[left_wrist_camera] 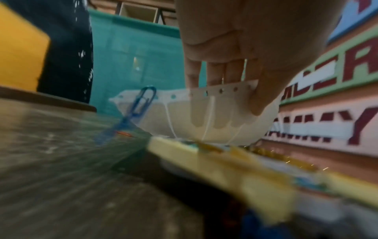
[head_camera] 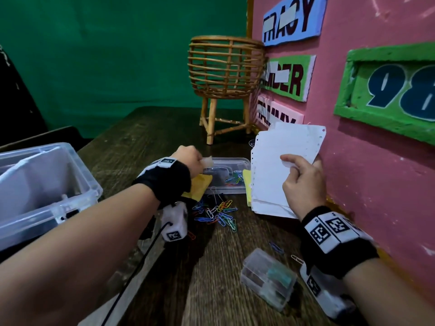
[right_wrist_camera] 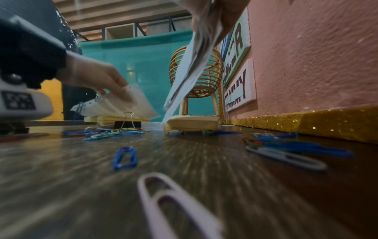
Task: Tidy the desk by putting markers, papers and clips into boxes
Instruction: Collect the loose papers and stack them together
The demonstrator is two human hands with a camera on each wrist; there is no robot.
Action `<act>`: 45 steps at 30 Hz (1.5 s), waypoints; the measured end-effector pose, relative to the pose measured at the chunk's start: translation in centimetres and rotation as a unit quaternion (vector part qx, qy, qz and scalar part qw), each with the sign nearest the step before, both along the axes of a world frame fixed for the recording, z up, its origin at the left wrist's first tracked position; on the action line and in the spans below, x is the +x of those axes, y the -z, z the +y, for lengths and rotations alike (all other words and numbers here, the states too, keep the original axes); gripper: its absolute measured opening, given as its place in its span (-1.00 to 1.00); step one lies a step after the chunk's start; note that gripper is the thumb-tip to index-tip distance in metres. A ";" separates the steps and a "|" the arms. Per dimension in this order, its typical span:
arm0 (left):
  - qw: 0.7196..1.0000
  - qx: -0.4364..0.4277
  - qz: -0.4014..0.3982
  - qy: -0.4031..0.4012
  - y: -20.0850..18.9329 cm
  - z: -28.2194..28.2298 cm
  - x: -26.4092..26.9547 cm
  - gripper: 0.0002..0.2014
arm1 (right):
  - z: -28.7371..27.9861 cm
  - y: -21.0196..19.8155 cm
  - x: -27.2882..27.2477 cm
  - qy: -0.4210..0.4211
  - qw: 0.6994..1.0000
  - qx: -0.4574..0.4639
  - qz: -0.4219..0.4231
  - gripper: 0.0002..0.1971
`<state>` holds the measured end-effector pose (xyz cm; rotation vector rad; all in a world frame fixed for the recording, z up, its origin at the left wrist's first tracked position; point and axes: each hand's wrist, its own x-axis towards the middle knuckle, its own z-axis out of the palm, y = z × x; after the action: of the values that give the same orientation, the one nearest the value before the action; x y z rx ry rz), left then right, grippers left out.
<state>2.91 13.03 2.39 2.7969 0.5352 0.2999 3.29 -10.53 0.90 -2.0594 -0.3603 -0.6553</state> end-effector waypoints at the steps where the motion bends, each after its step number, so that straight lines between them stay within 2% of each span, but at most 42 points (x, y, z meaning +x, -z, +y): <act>1: 0.999 -0.019 -0.033 0.016 -0.7 -0.4 -0.2 -0.75 | 0.0 0.0 0.0 0.004 1.000 -0.001 0.004 -0.59; 4: 0.986 -0.078 -0.145 0.038 -3.6 -1.6 -0.7 -0.78 | -0.1 -0.1 -0.3 0.011 1.000 -0.005 0.008 -0.54; 6: 0.962 -0.132 -0.233 0.051 -5.8 -2.3 -1.6 -0.83 | -0.2 -0.4 -0.7 0.006 1.000 0.005 0.006 -0.46; 8: 0.924 -0.225 -0.298 0.078 -7.6 -2.8 -2.7 -0.86 | -0.4 -0.8 -1.4 -0.013 1.000 0.026 0.013 -0.34; 9: 0.895 -0.295 -0.319 0.098 -8.2 -3.0 -3.3 -0.88 | -0.5 -1.1 -1.7 -0.026 0.999 0.036 0.020 -0.28; 11: 0.840 -0.413 -0.329 0.126 -8.9 -3.3 -4.6 -0.81 | -0.8 -2.0 -2.6 -0.041 0.997 0.052 0.034 -0.19; 12: 0.829 -0.443 -0.317 0.127 -8.8 -3.5 -5.2 -0.79 | -1.0 -2.4 -3.0 -0.048 0.996 0.064 0.040 -0.17; 16: 0.831 -0.482 -0.265 0.085 -6.5 -4.6 -7.0 -0.78 | -0.5 -3.5 -4.2 -0.125 0.976 0.167 0.067 -0.15; 18: 0.830 -0.491 -0.253 0.070 -5.2 -5.3 -8.1 -0.71 | 0.6 -3.7 -5.2 -0.175 0.953 0.227 0.094 -0.17; 20: 0.826 -0.501 -0.250 0.063 -4.5 -5.8 -9.4 -0.73 | 1.5 -3.8 -6.4 -0.234 0.921 0.280 0.139 -0.26; 22: 0.818 -0.501 -0.276 0.051 -4.1 -5.8 -10.8 -0.76 | 2.3 -3.6 -8.0 -0.289 0.900 0.270 0.182 -0.38; 23: 0.808 -0.506 -0.296 0.056 -4.0 -5.7 -11.7 -0.69 | 2.7 -3.3 -8.8 -0.306 0.895 0.255 0.202 -0.42; 25: 0.778 -0.534 -0.321 0.079 -3.9 -5.5 -13.4 -0.52 | 3.4 -2.6 -9.8 -0.308 0.903 0.209 0.216 -0.39; 27: 0.782 -0.528 -0.320 0.085 -3.8 -4.7 -14.8 -0.42 | 3.9 -2.1 -10.4 -0.289 0.916 0.179 0.212 -0.34; 28: 0.791 -0.520 -0.312 0.088 -3.7 -4.3 -15.3 -0.44 | 4.2 -1.9 -10.6 -0.290 0.915 0.178 0.215 -0.34; 32: 0.804 -0.517 -0.281 0.086 -2.9 -3.1 -16.5 -0.82 | 4.8 -1.8 -11.7 -0.311 0.904 0.157 0.250 -0.45; 33: 0.810 -0.511 -0.276 0.080 -2.6 -3.0 -16.8 -0.85 | 5.0 -1.6 -12.0 -0.311 0.904 0.145 0.255 -0.46; 35: 0.823 -0.497 -0.266 0.068 -1.9 -3.1 -17.0 -0.78 | 5.6 -1.4 -12.5 -0.304 0.904 0.139 0.266 -0.46; 38: 0.828 -0.489 -0.268 0.059 -1.7 -3.4 -17.1 -0.74 | 6.3 -1.1 -12.6 -0.299 0.896 0.164 0.286 -0.43; 41: 0.836 -0.472 -0.273 0.058 -2.0 -3.5 -16.8 -0.71 | 6.3 -1.4 -12.6 -0.304 0.892 0.175 0.285 -0.49; 45: 0.827 -0.487 -0.273 0.064 -2.2 -3.0 -17.0 -0.69 | 5.8 -1.6 -12.3 -0.316 0.894 0.172 0.268 -0.57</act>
<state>-14.10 10.05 4.61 1.6320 0.2363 0.5709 -9.02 -4.68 2.52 -1.5595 -0.5088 0.2382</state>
